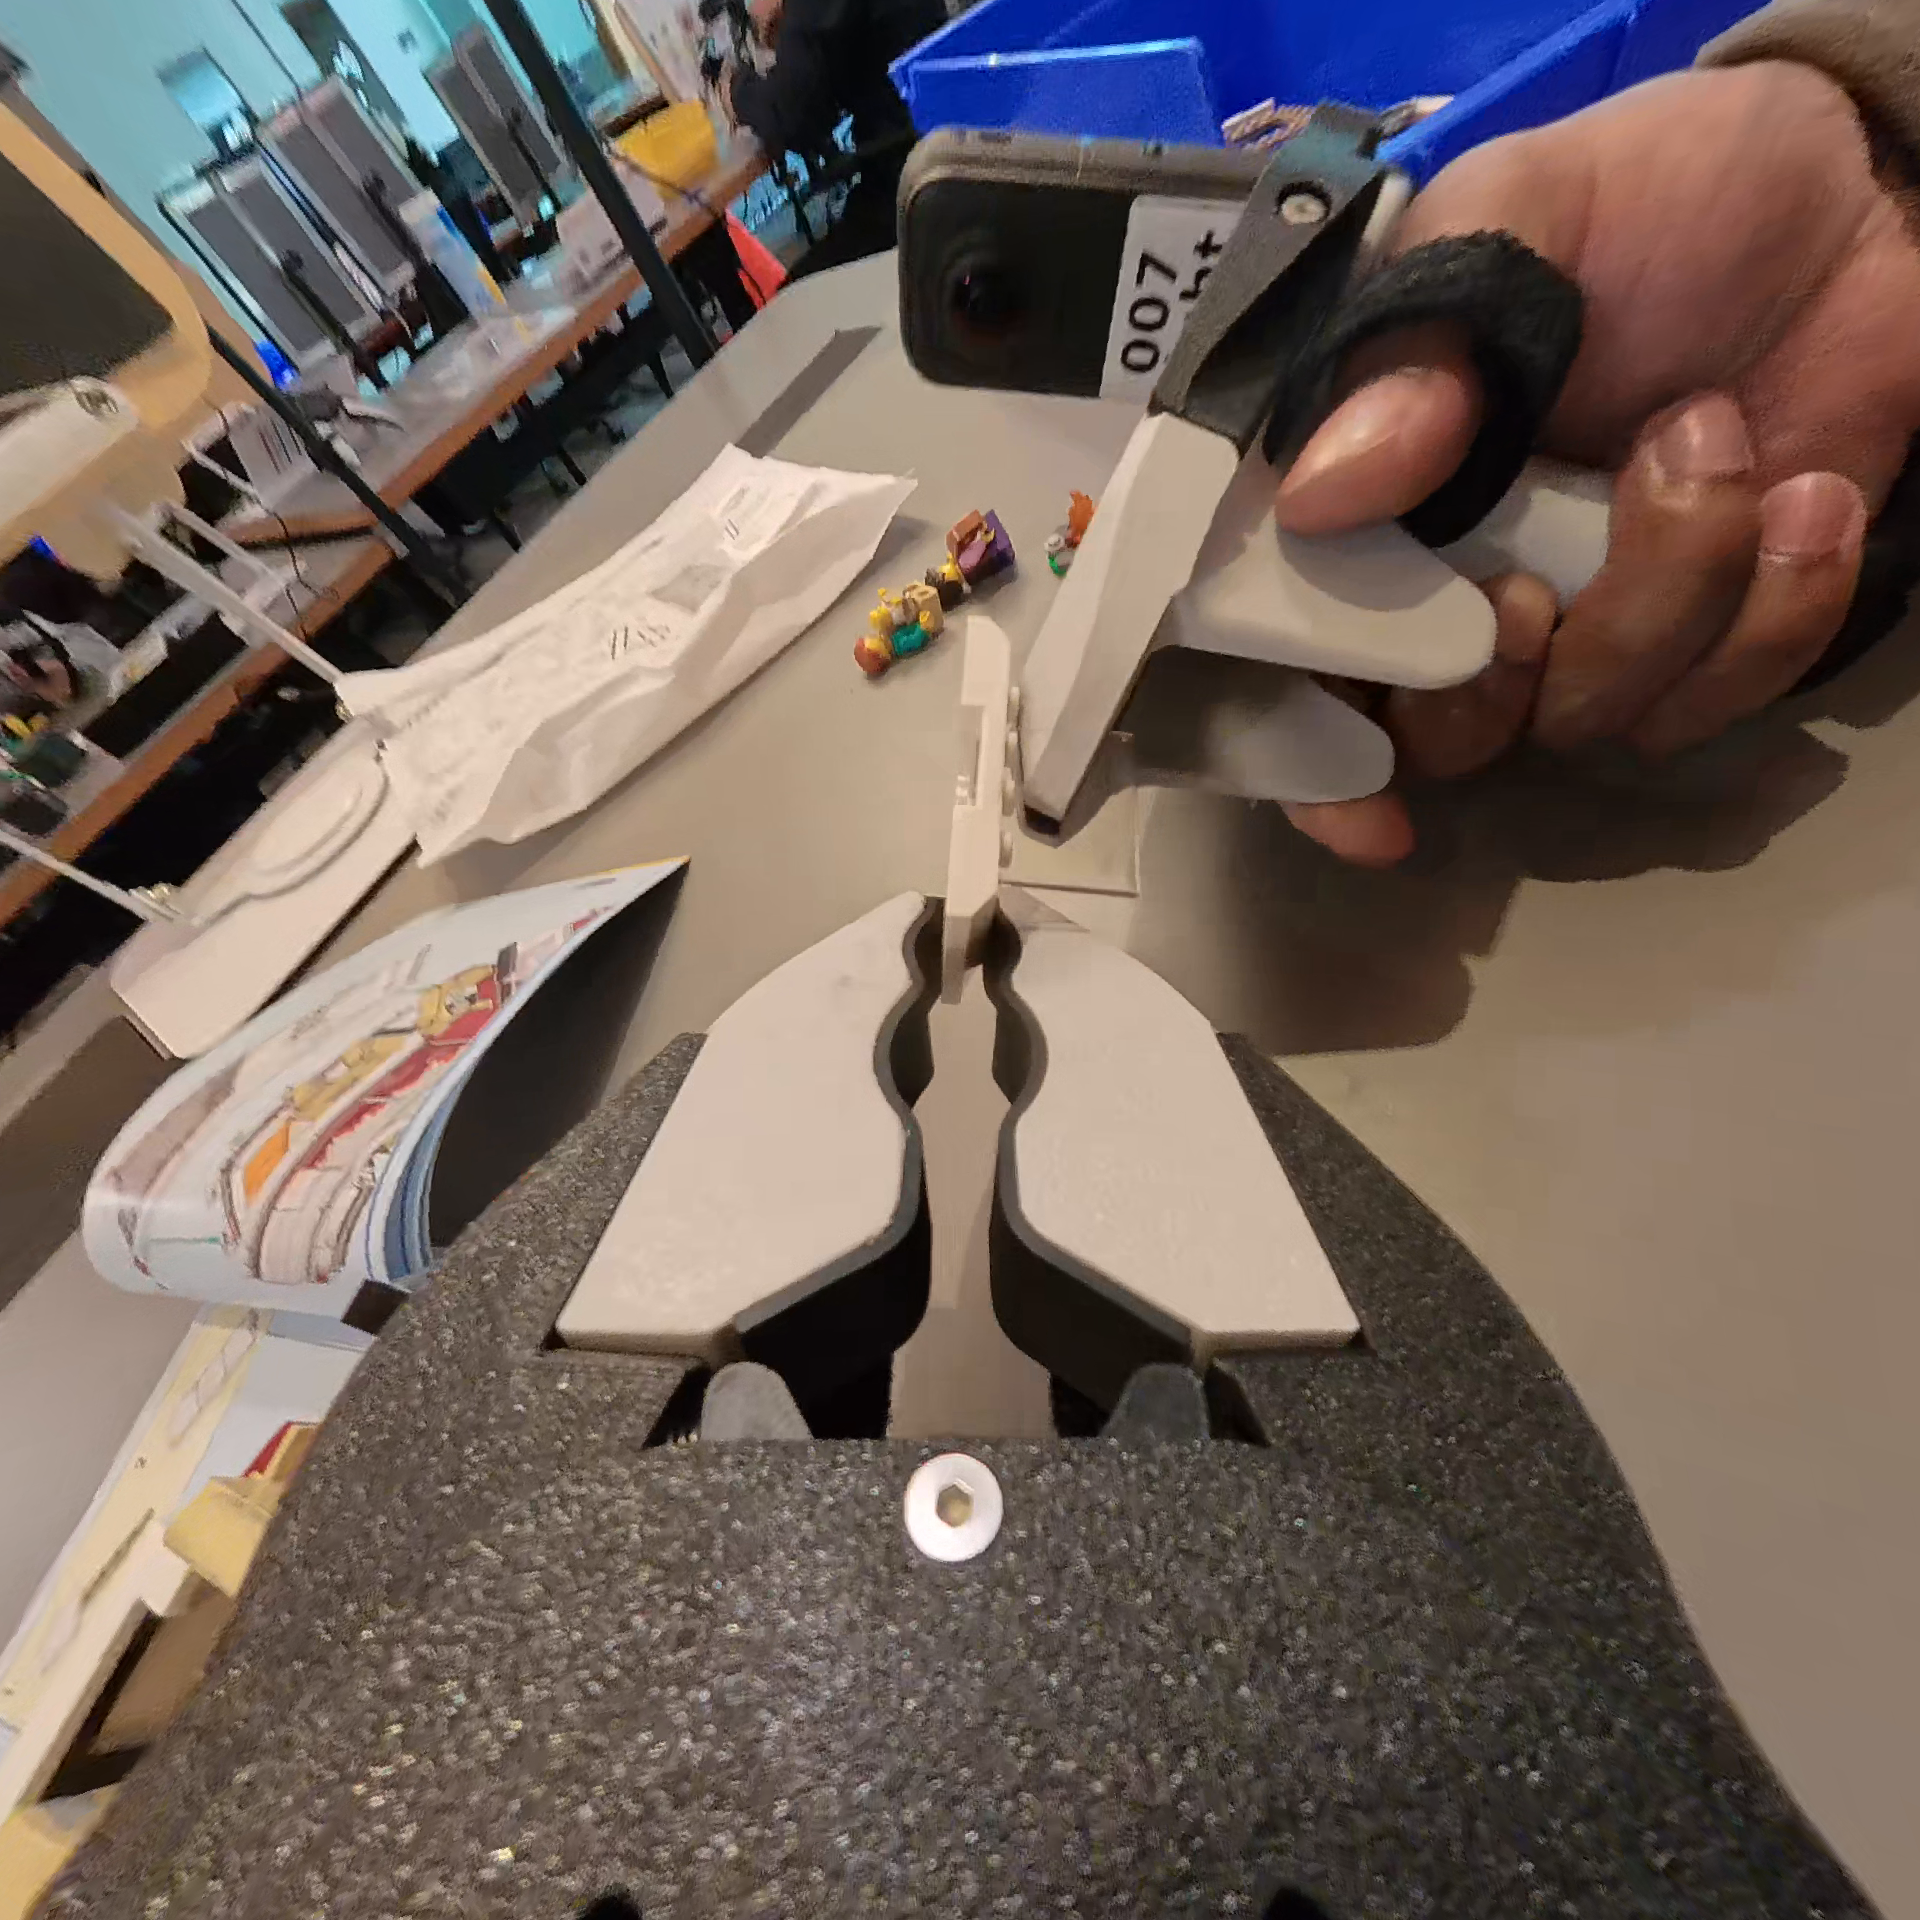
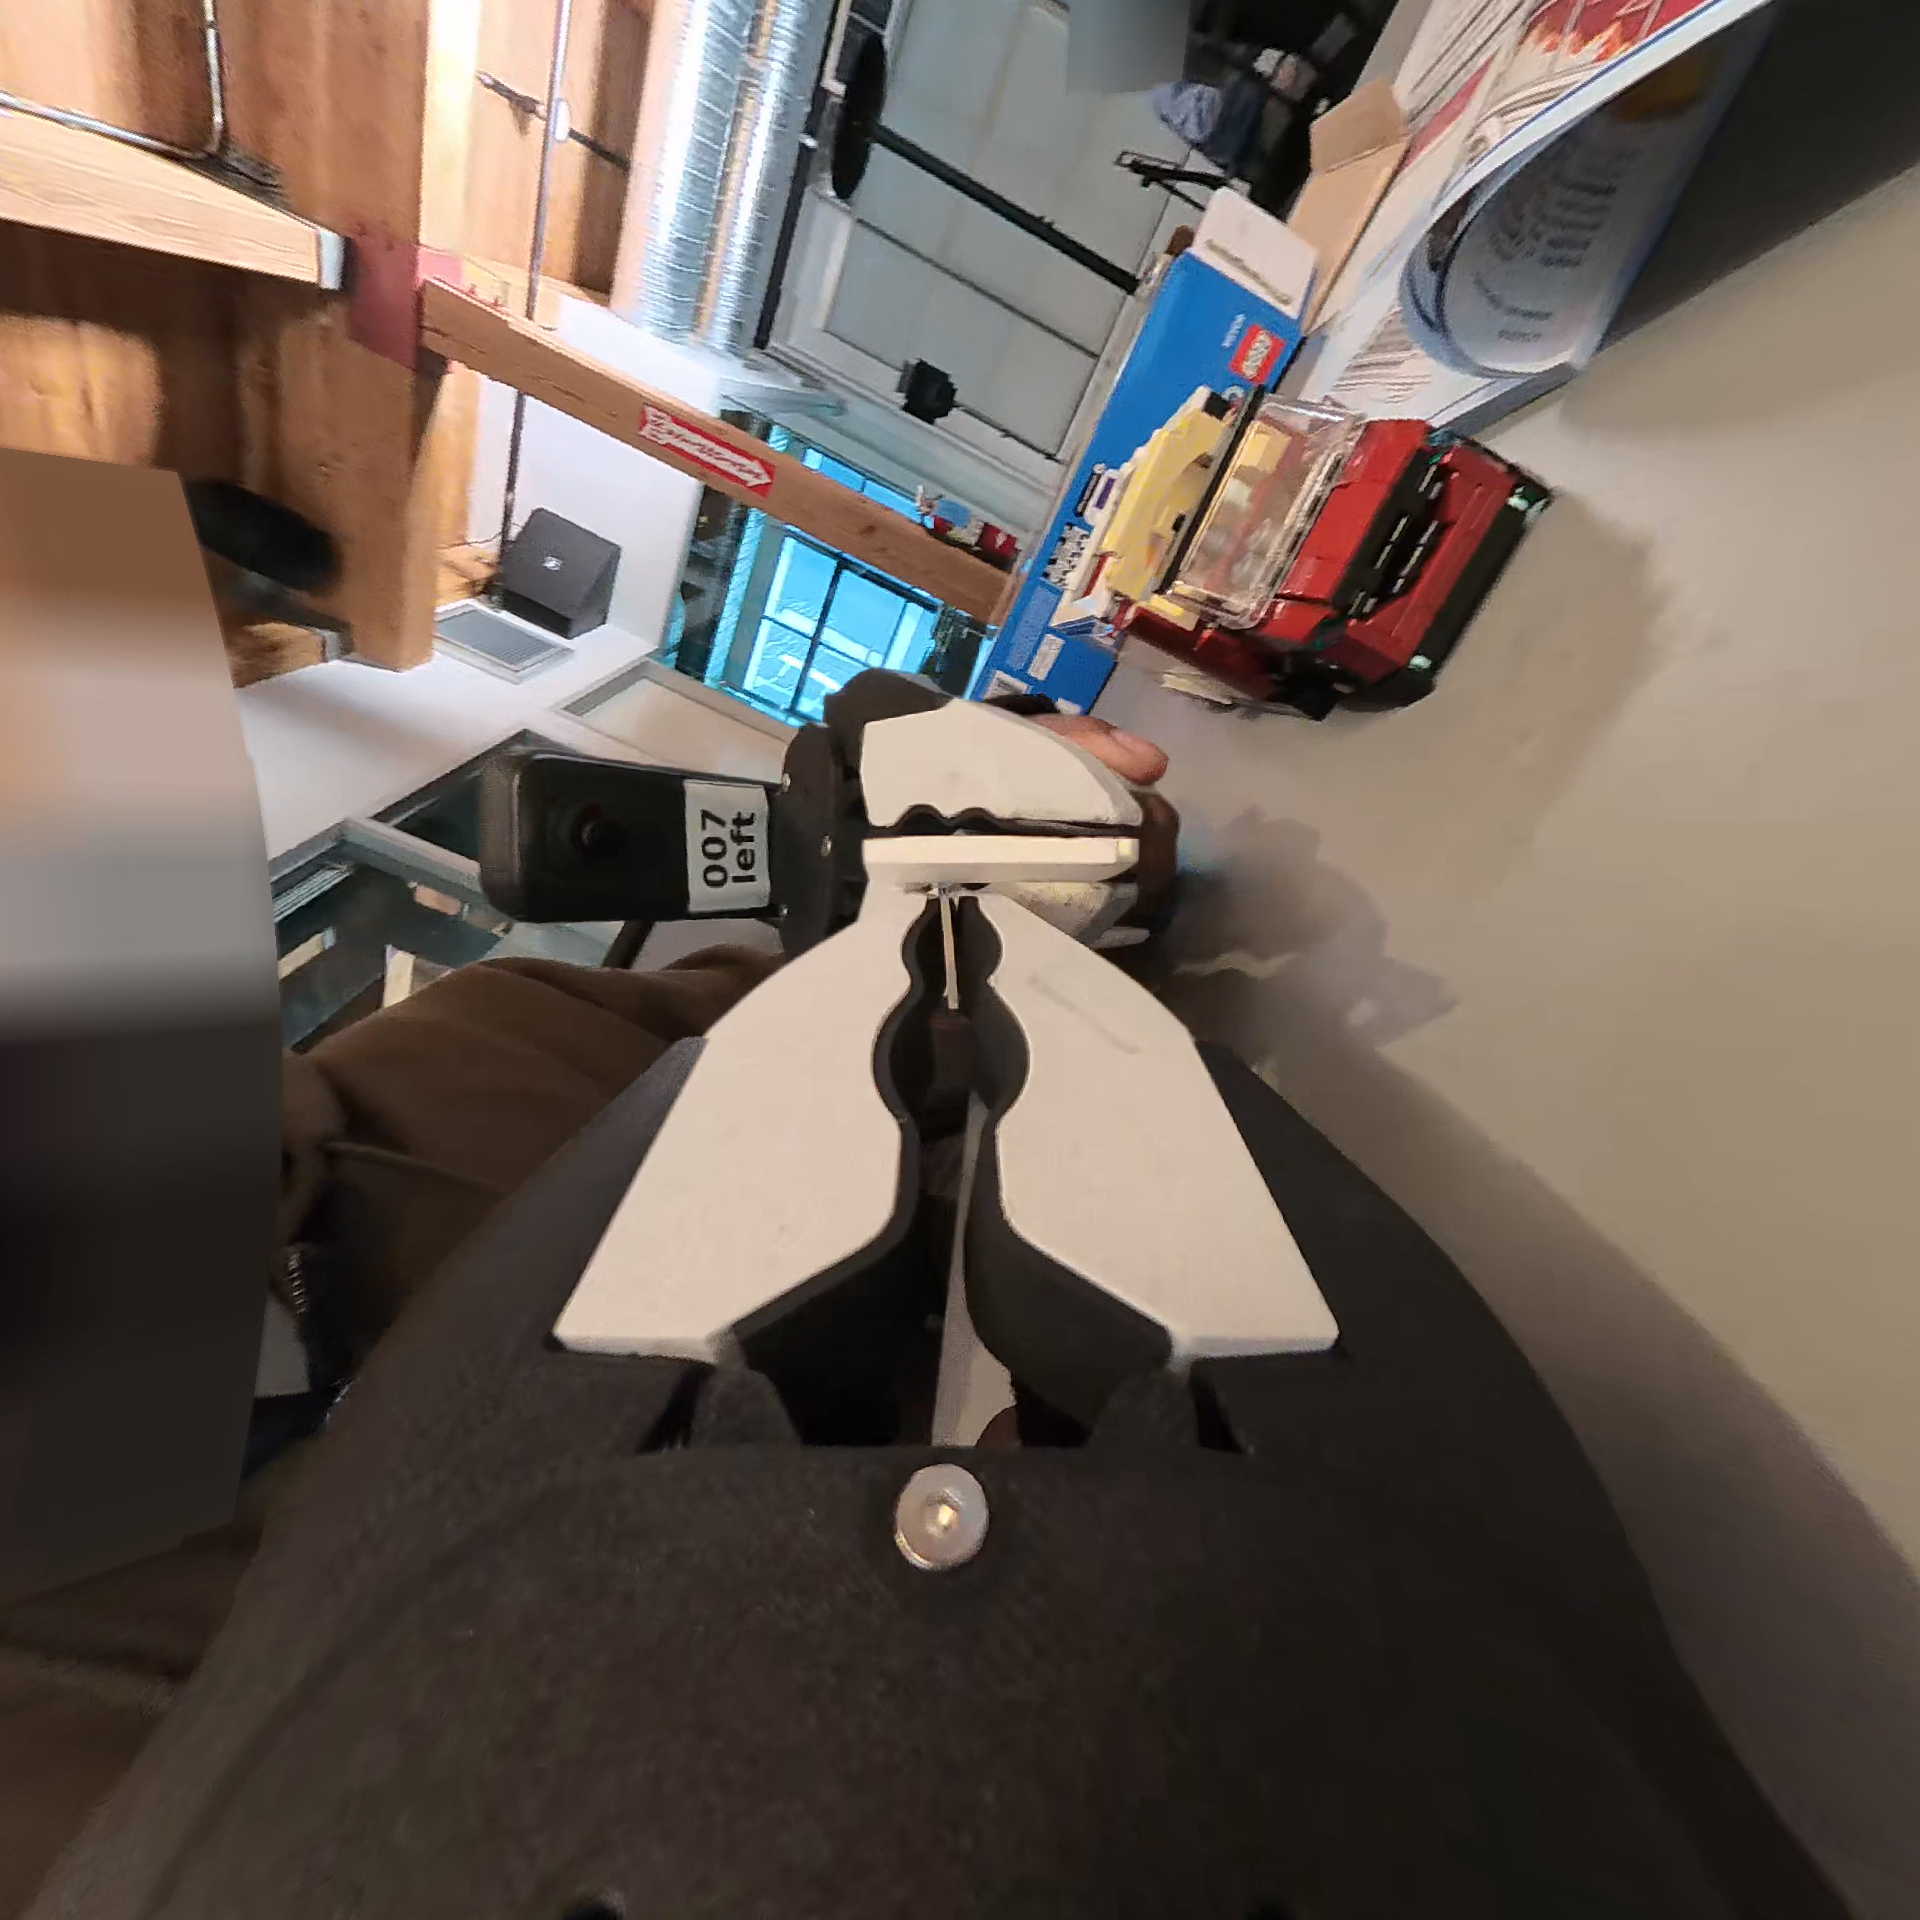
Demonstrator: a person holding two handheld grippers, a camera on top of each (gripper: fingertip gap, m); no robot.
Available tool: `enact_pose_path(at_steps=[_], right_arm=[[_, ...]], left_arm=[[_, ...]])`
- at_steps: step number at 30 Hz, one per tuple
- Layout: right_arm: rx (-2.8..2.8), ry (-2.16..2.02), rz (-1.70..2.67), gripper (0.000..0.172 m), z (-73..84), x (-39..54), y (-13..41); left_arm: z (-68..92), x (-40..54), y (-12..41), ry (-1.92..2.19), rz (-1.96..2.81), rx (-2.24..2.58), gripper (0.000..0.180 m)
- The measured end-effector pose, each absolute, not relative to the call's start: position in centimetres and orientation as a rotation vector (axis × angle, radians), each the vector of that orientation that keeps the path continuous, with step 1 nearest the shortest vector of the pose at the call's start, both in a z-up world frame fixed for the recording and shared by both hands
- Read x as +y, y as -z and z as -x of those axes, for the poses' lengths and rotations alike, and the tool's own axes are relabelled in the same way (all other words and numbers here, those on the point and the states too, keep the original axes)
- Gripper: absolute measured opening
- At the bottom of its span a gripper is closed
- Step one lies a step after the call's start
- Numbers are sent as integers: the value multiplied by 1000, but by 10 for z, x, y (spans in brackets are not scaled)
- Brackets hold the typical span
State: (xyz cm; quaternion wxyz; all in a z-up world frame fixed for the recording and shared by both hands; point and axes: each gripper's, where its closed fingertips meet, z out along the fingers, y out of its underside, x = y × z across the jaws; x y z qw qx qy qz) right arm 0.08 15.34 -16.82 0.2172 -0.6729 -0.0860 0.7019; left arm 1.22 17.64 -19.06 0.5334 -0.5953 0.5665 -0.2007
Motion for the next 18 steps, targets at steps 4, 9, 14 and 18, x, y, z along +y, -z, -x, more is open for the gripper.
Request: enact_pose_path(at_steps=[4, 9, 14, 18], right_arm=[[-247, -2028, 1808, 3, -1, 150, 162], [-236, -2064, 1772, 3, -1, 149, 158], [-324, -1675, 1827, 2, -3, 160, 165], [-409, -1411, 1826, 5, -4, 164, 167]], left_arm=[[-12, 174, 182, 479, 1339, 1347, 6], [-12, 172, 177, 536, 1316, 1325, 6], [-15, 177, 186, 673, 1490, 1296, 7], [-15, 177, 189, 785, 1590, 1269, 7]])
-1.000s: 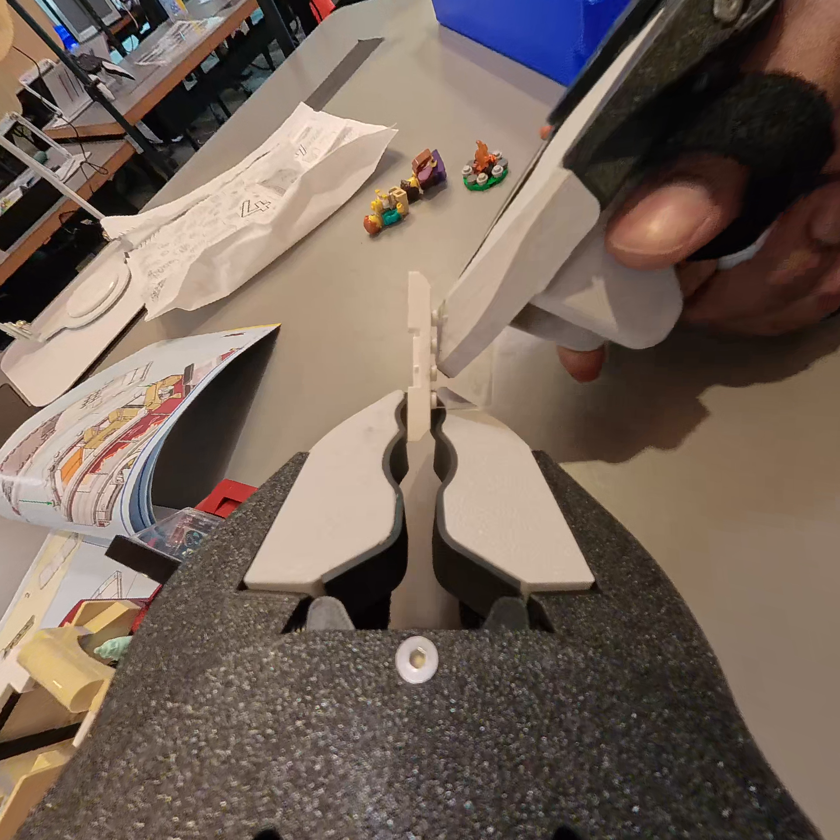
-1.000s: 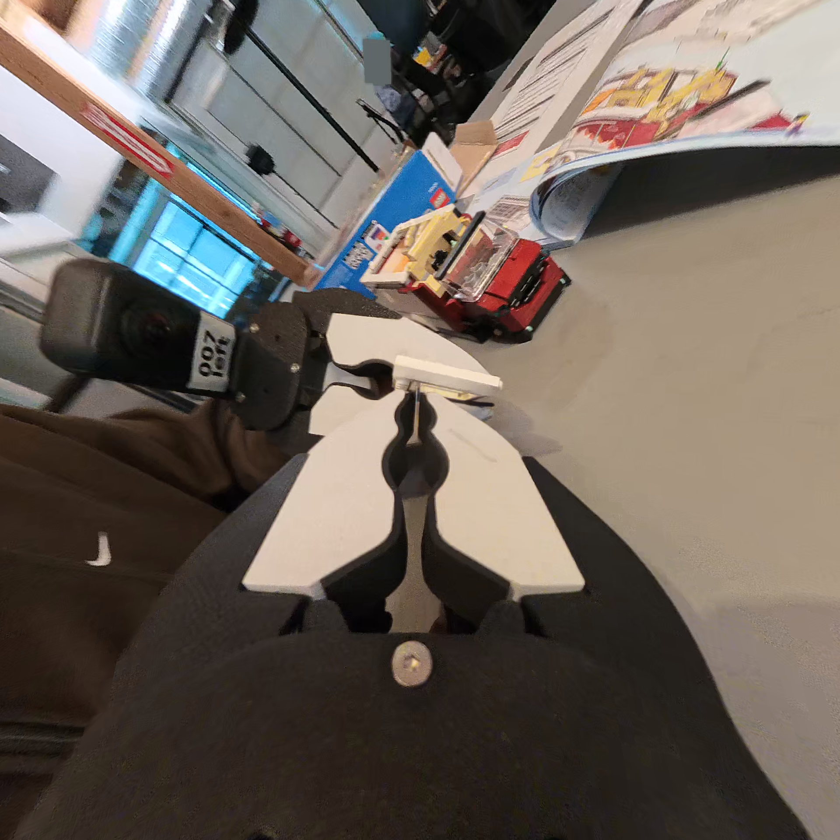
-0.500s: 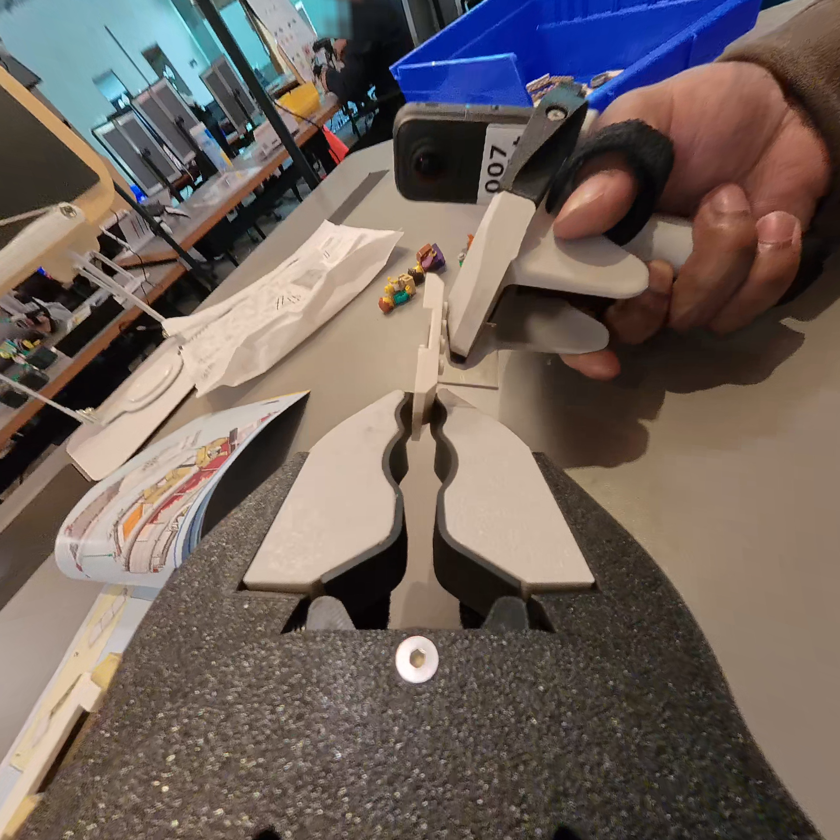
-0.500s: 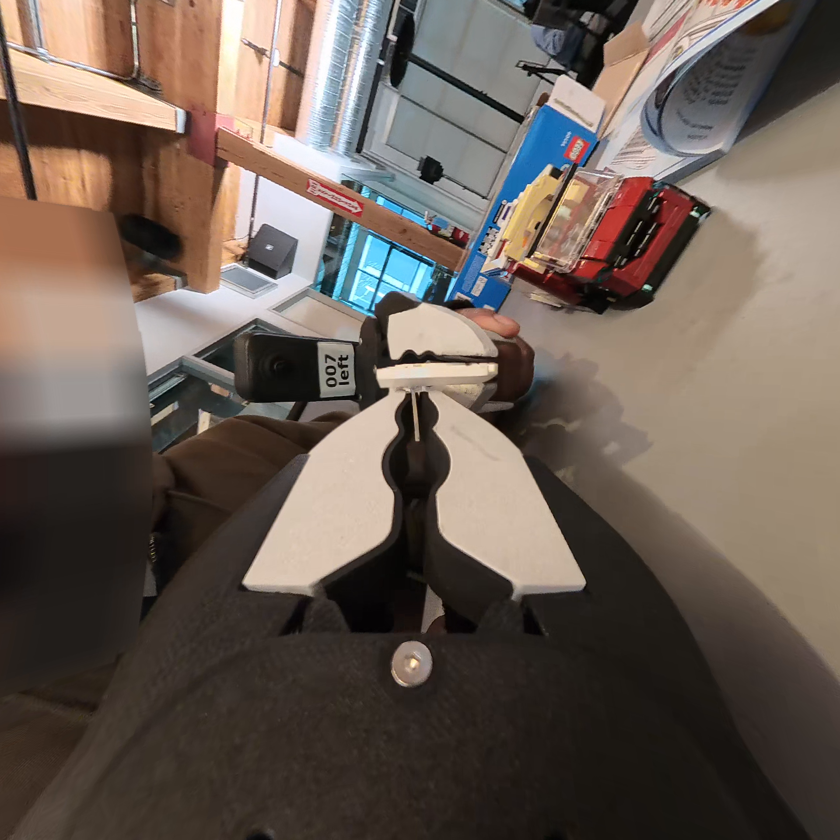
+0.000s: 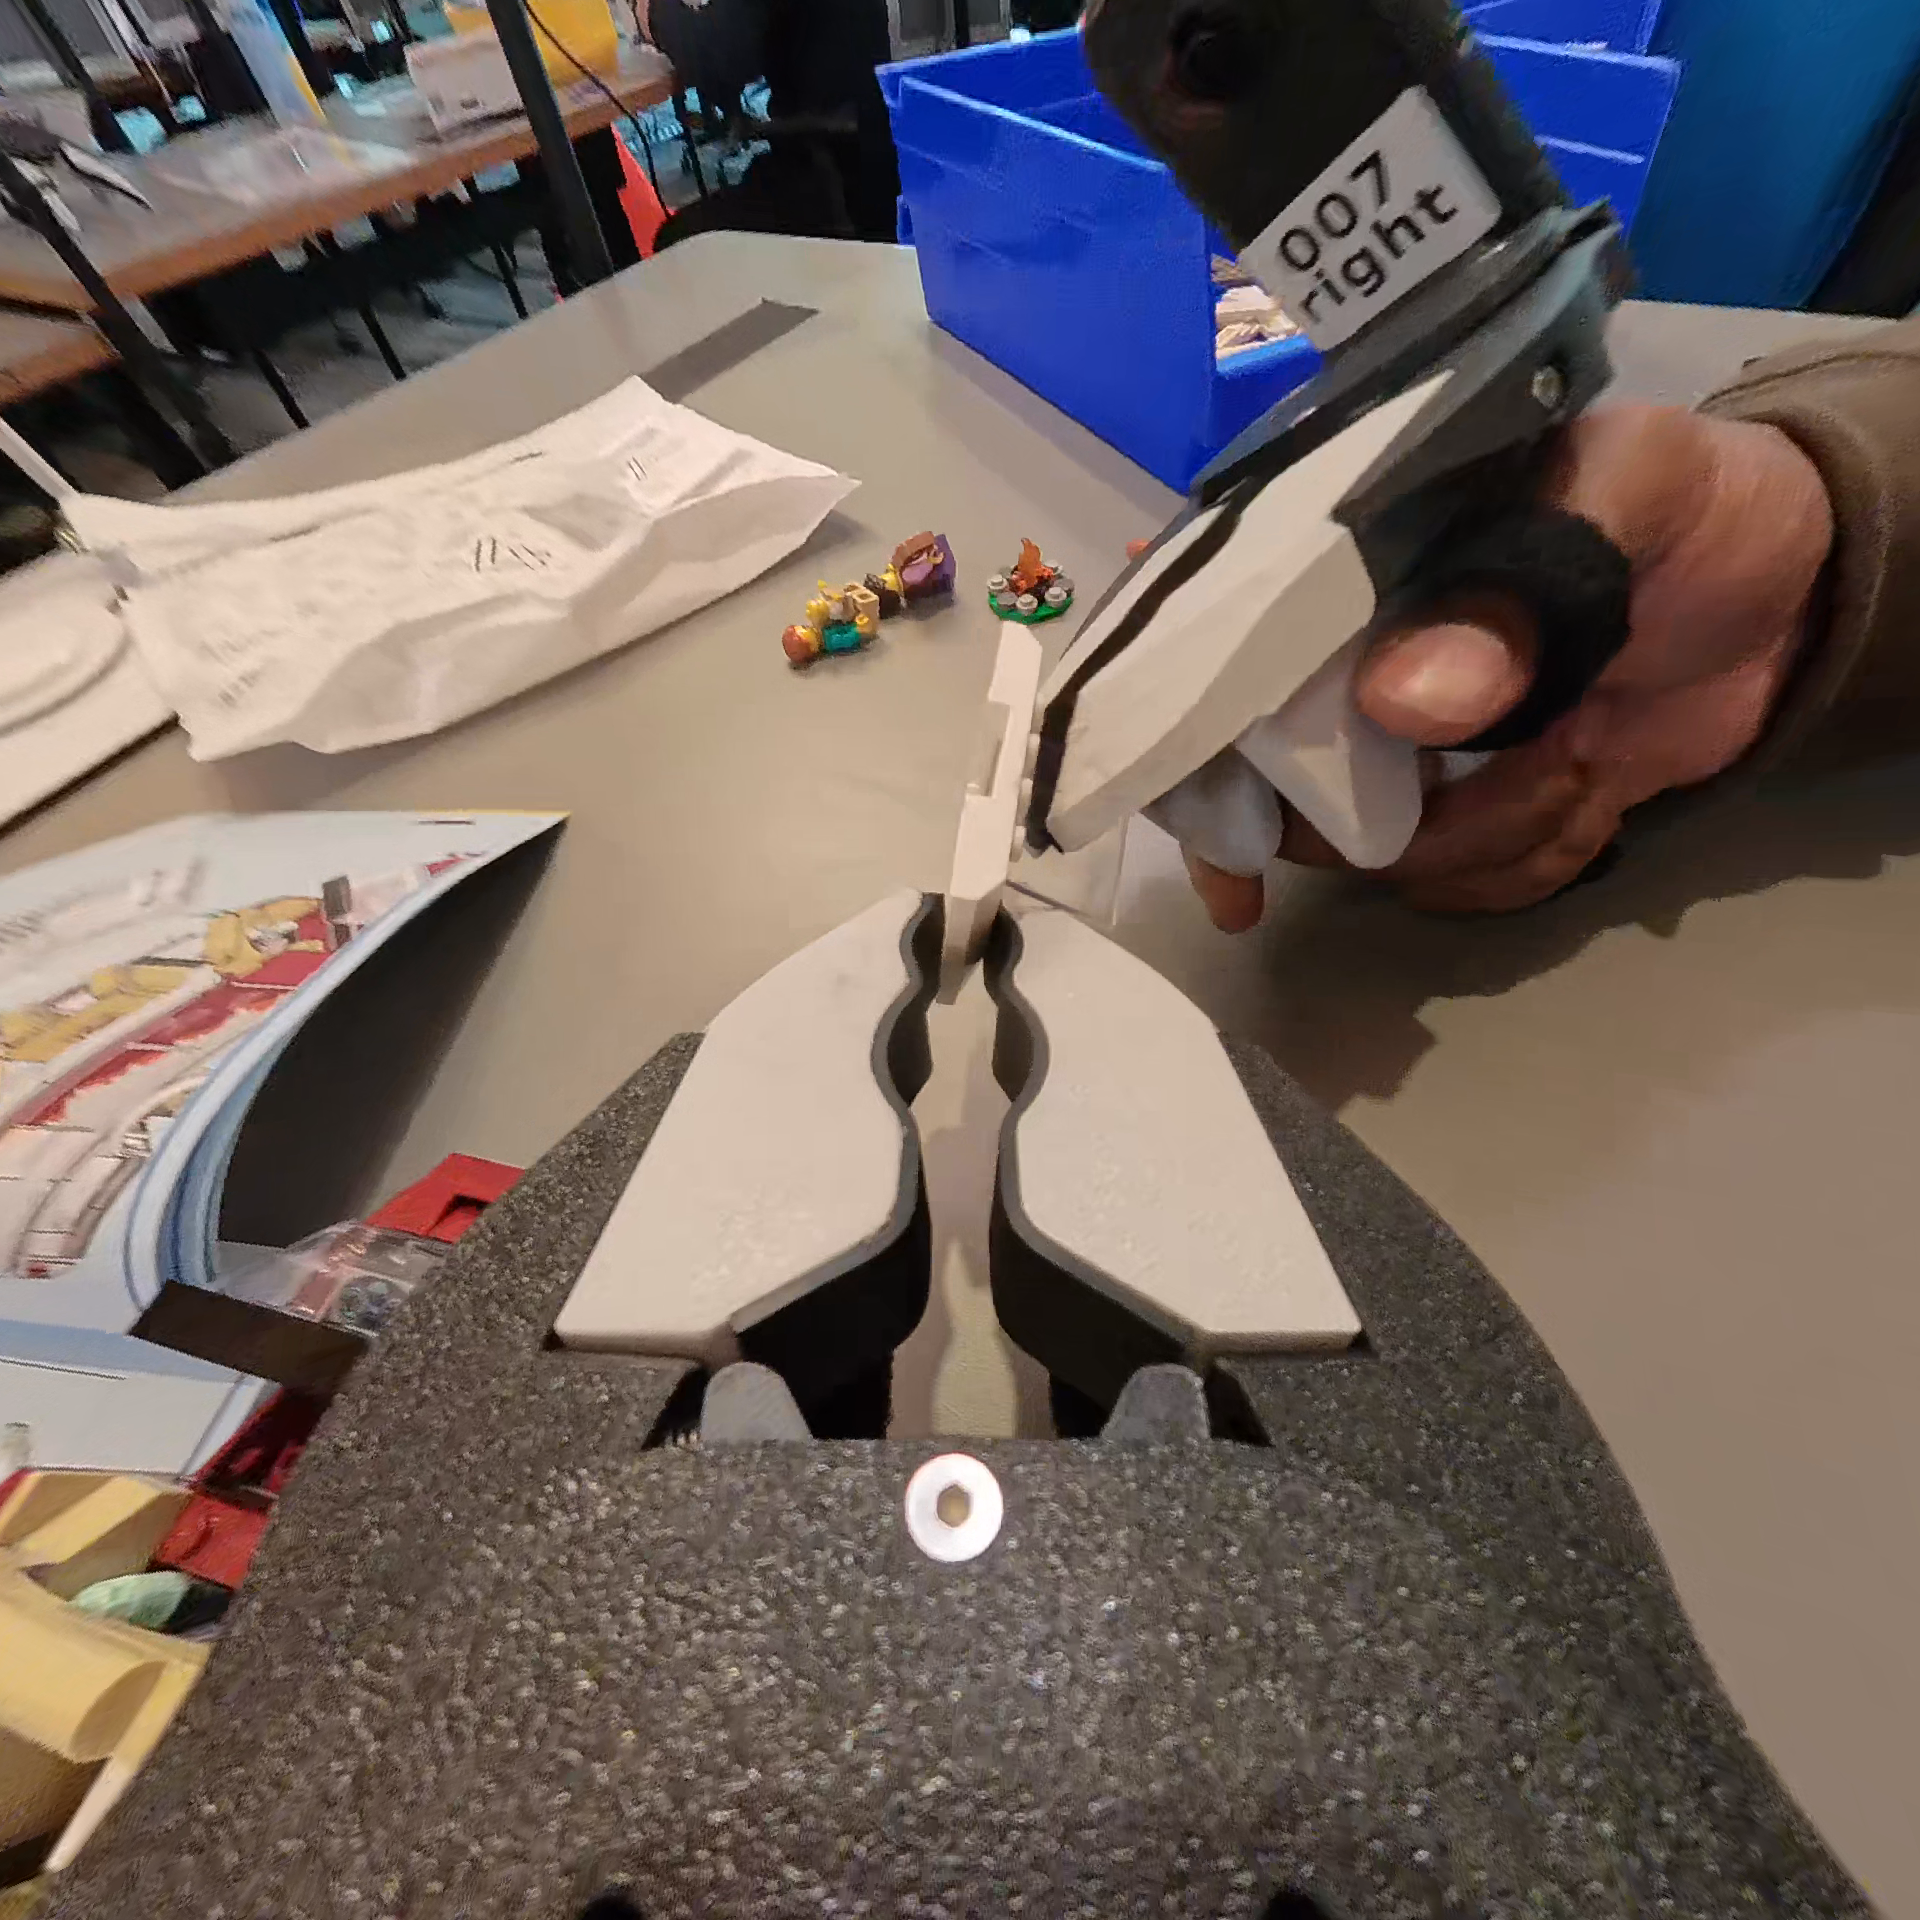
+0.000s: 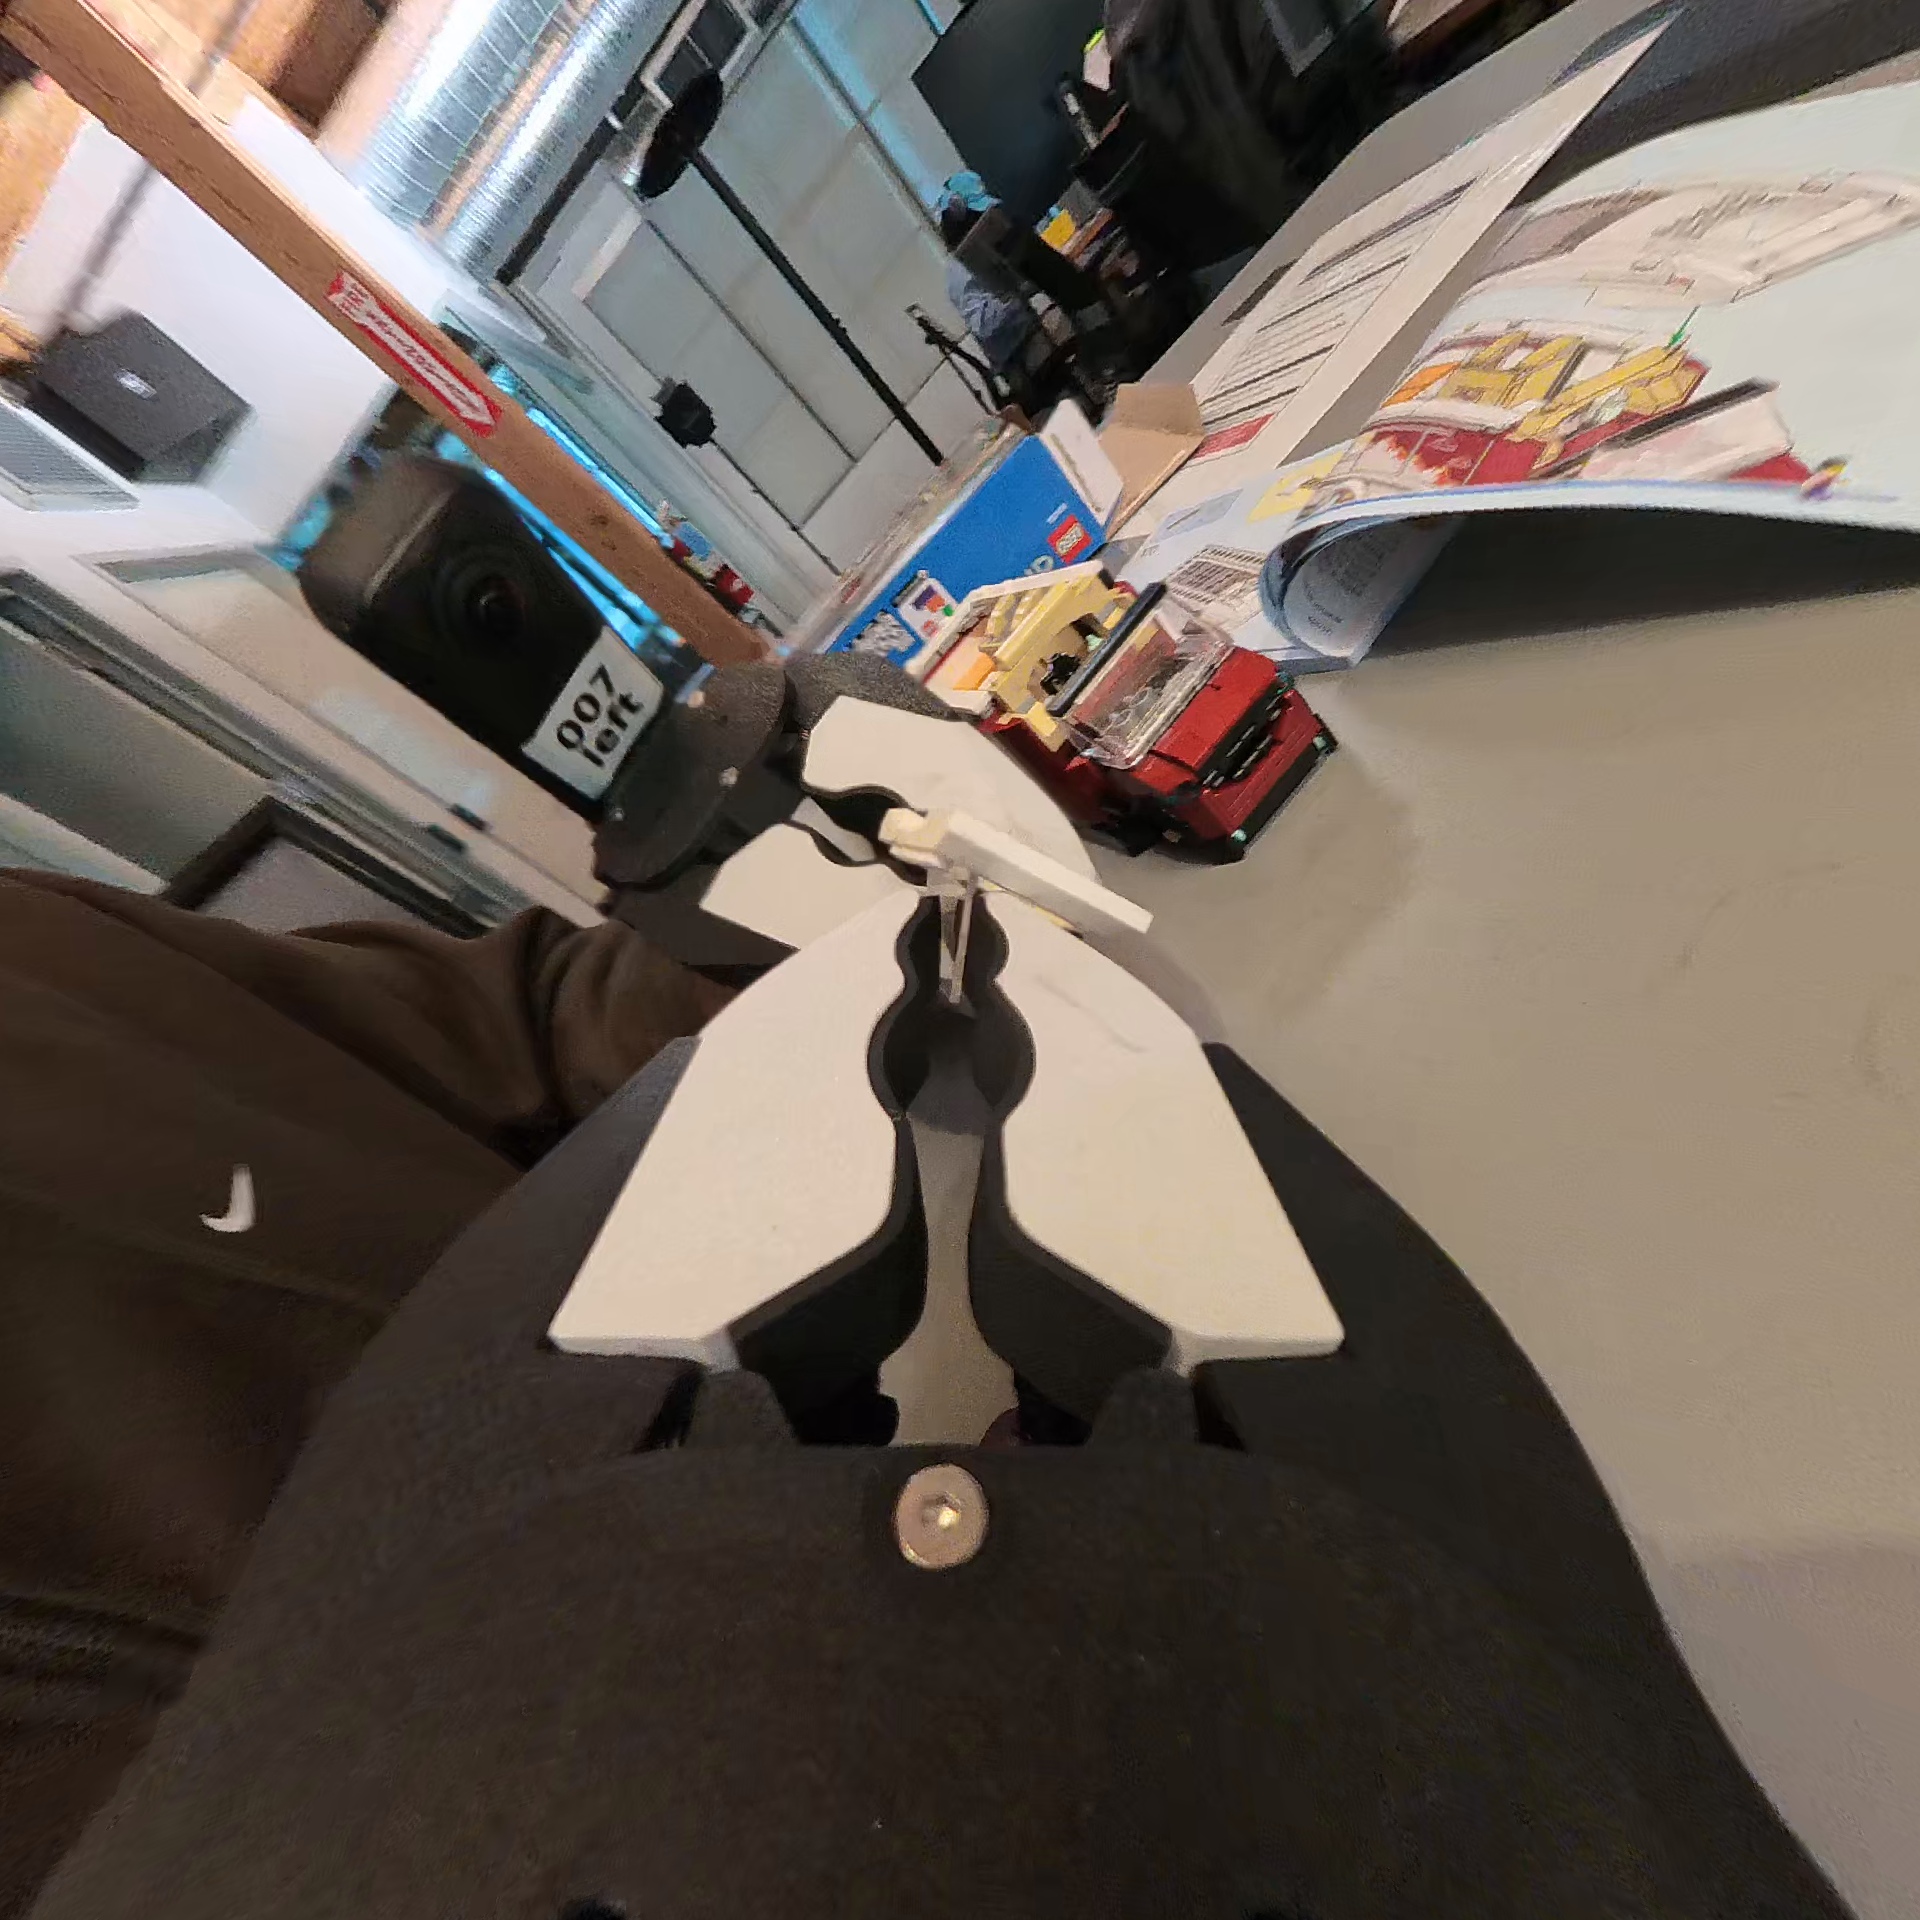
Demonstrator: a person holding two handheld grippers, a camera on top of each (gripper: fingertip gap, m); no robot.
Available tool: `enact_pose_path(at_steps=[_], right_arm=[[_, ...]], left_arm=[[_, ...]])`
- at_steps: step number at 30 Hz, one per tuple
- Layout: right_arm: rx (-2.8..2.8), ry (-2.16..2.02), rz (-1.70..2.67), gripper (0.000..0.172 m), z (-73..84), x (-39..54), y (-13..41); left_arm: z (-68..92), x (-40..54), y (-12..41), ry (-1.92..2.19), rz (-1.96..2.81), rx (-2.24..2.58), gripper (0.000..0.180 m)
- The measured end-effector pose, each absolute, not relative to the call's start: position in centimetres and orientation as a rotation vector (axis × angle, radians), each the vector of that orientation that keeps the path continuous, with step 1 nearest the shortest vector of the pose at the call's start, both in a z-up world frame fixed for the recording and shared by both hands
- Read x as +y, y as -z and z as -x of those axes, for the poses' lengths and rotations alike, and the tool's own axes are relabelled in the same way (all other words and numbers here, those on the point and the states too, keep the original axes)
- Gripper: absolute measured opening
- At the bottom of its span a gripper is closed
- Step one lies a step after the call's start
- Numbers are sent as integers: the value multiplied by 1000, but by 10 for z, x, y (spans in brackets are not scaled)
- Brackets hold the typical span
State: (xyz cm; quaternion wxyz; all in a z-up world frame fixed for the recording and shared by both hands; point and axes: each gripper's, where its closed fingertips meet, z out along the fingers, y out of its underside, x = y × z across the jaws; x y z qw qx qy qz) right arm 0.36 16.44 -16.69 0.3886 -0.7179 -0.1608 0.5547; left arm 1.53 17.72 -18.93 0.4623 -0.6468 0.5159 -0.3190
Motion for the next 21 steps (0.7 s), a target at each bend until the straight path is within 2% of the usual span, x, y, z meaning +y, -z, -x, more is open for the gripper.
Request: enact_pose_path(at_steps=[7, 21], right_arm=[[-536, -1122, 1788, 7, -2, 164, 165], [-580, -1265, 1751, 4, 1, 153, 160]], left_arm=[[-16, 170, 190, 979, 1666, 1263, 8], [-14, 156, 186, 1263, 1684, 1288, 10]])
